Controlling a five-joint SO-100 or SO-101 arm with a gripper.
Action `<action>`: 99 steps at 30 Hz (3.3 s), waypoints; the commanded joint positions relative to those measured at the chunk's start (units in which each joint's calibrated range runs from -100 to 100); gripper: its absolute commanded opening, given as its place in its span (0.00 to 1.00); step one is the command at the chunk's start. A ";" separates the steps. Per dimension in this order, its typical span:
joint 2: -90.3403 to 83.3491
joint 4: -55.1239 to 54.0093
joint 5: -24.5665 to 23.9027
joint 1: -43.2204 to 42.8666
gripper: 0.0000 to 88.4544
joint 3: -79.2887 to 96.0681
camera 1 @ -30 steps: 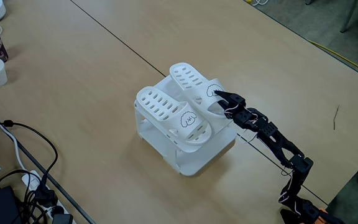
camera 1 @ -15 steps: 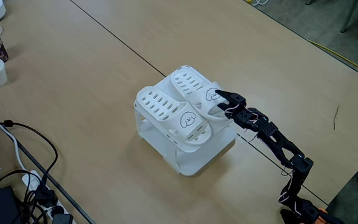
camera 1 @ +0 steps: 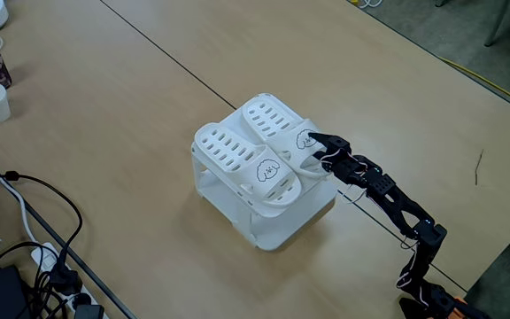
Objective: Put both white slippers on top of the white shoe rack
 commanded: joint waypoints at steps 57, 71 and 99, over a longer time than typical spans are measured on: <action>-14.45 -0.32 0.42 1.74 0.24 13.93; -29.34 -0.84 0.42 1.82 0.24 30.17; -49.87 -0.23 0.42 1.66 0.01 46.94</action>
